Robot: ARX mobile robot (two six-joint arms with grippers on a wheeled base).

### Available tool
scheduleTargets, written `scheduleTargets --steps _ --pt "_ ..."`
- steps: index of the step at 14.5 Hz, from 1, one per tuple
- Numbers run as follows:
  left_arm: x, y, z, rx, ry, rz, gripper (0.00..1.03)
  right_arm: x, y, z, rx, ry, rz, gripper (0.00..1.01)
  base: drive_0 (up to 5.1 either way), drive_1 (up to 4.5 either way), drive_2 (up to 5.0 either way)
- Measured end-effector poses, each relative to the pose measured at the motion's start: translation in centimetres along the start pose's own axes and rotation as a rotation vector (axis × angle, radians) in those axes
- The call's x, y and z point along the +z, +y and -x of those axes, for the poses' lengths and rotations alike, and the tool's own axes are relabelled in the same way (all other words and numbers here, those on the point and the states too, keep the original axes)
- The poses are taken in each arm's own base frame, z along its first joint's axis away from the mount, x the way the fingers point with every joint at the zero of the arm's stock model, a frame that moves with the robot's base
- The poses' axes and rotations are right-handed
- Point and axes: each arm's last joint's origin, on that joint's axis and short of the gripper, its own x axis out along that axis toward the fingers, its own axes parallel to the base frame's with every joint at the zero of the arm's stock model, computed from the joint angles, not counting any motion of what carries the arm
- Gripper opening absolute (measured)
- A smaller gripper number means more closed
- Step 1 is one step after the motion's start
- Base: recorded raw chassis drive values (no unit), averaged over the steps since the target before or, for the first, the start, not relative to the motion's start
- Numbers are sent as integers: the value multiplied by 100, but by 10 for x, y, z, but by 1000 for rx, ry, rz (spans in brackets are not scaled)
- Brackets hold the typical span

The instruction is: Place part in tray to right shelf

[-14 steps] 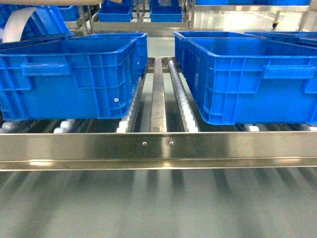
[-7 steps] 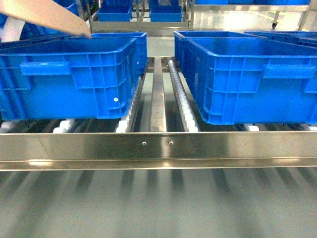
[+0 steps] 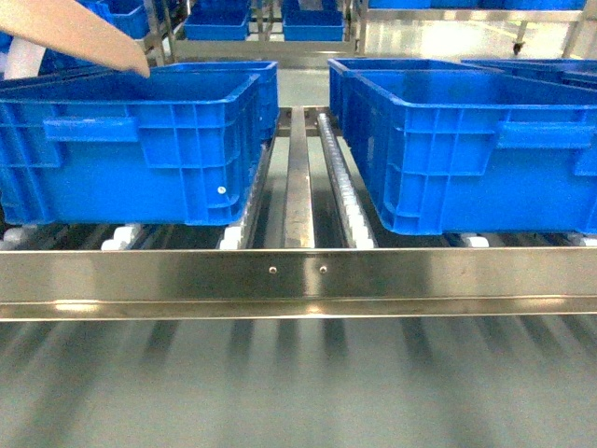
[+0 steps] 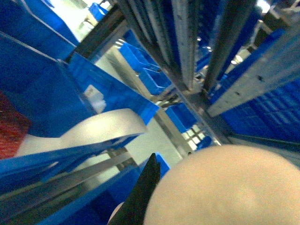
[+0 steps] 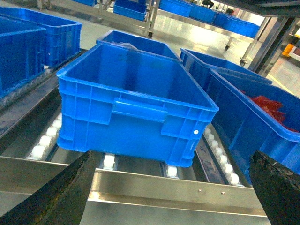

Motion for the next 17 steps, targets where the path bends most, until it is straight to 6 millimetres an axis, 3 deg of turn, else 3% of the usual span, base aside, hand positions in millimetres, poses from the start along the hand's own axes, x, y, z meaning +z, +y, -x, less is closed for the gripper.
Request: scheduleTargets --steps 3,4,5,6,8,9,10,12,14,17 --pt "25 -23 75 -287 58 140 13 0 0 0 0 0 0 98 0 0 0" --pt "39 -25 113 -362 75 230 13 0 0 0 0 -3 -2 98 0 0 0" --pt "49 -18 140 -347 163 189 13 0 -4 1 17 -57 -47 91 0 0 0" --pt "53 -4 158 -355 313 20 13 -4 -7 5 17 -82 -114 82 0 0 0" --pt "42 34 181 -368 436 -338 13 -18 -5 17 17 -77 -196 63 0 0 0" --pt "23 63 193 -383 477 -571 13 -29 -2 23 24 -62 -223 49 0 0 0" --pt "13 90 215 -432 486 -745 13 -39 0 33 25 -62 -242 25 0 0 0" --pt "23 96 232 -480 390 -773 13 -48 2 43 25 -64 -246 2 0 0 0" --pt "11 122 248 -454 459 -804 13 -55 4 50 26 -62 -247 2 0 0 0" --pt "17 132 264 -473 415 -791 13 -63 6 60 26 -60 -248 2 0 0 0"
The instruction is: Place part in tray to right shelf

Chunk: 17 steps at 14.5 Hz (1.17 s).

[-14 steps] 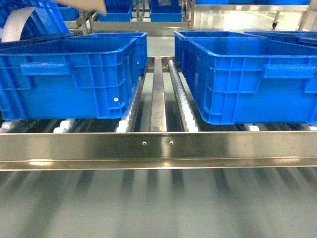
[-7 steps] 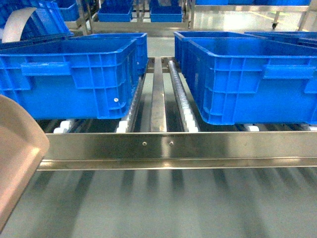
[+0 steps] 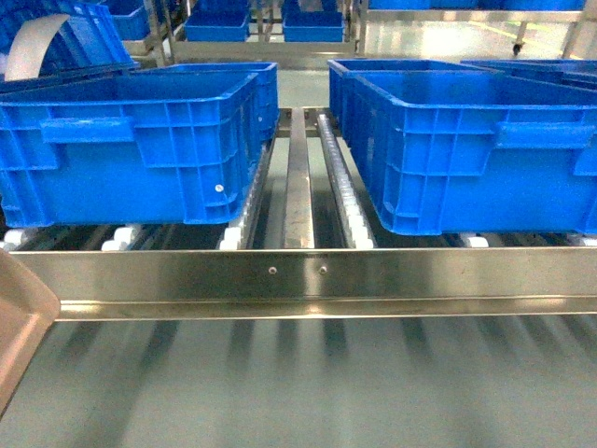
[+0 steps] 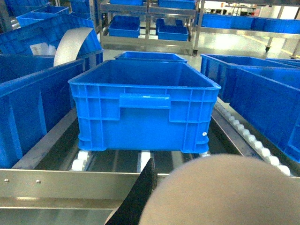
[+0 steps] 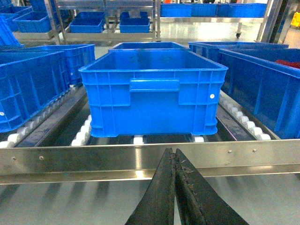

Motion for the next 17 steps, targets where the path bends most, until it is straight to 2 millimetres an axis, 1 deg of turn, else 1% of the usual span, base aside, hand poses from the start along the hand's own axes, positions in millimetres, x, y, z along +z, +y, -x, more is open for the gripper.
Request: scheduleTargets --steps 2,4,7,10,13,14,15,16,17 --pt "-15 0 10 1 34 0 13 -2 0 5 0 -5 -1 2 0 0 0" --pt "-18 0 18 0 18 0 13 -9 0 9 0 -9 -2 2 0 0 0" --pt "-25 0 27 0 25 0 13 -7 0 15 0 -26 -2 2 0 0 0" --pt "-29 1 33 3 -8 0 13 -8 0 19 0 -24 -2 2 0 0 0" --pt "-28 1 39 0 -6 -1 13 -8 0 22 0 -22 -4 2 0 0 0" --pt "-29 1 43 3 -1 -1 13 -13 0 33 2 3 -5 2 0 0 0" --pt "-29 1 44 -1 -4 0 13 -8 0 34 2 -35 -5 2 0 0 0" --pt "-29 1 45 0 -4 -2 13 -12 0 33 2 -5 -5 2 0 0 0" --pt "-29 0 46 -2 -8 -3 13 -12 0 33 2 -10 -5 2 0 0 0"
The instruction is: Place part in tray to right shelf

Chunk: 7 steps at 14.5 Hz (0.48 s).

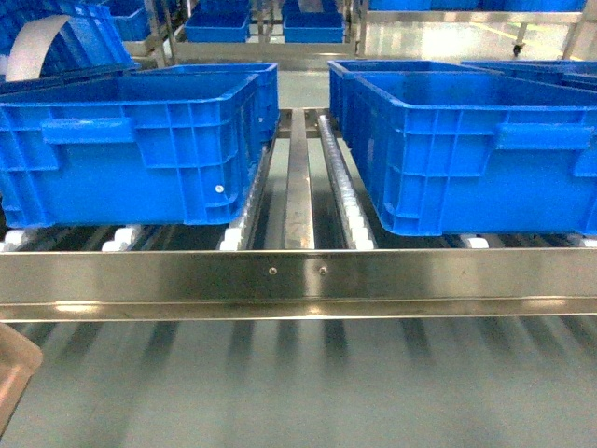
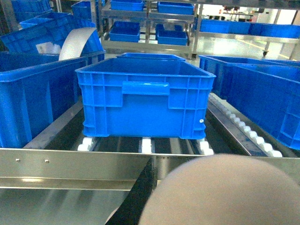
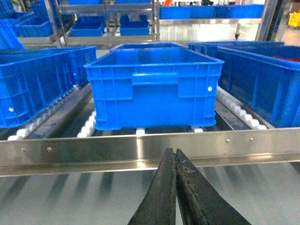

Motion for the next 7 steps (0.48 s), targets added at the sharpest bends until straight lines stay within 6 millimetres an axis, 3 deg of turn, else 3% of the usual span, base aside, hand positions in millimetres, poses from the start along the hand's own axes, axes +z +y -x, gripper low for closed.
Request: scheduleTargets --steps 7 --pt "-4 0 13 2 24 0 13 0 0 0 -1 0 0 2 0 0 0"
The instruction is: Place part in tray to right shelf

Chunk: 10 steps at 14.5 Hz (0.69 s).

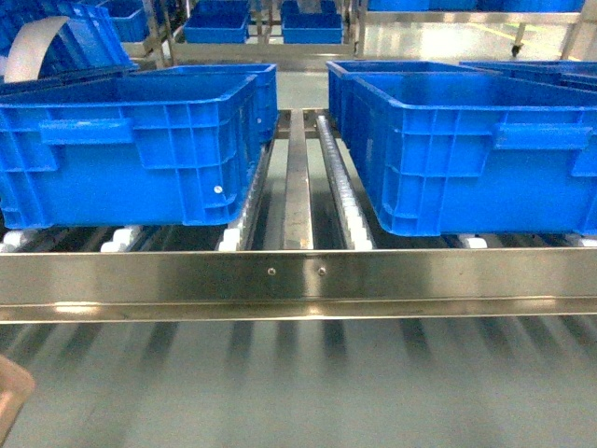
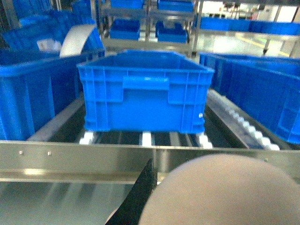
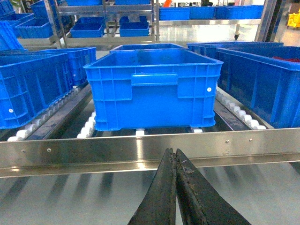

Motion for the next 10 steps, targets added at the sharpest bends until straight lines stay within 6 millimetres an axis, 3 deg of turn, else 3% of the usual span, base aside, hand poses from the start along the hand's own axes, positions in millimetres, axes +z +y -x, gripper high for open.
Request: scheduleTargets --steps 7,10 --pt "1 0 0 0 -9 -1 13 0 0 0 1 -3 0 5 0 0 0" --pt "1 0 0 0 -9 -1 13 0 0 0 1 -2 0 45 0 0 0"
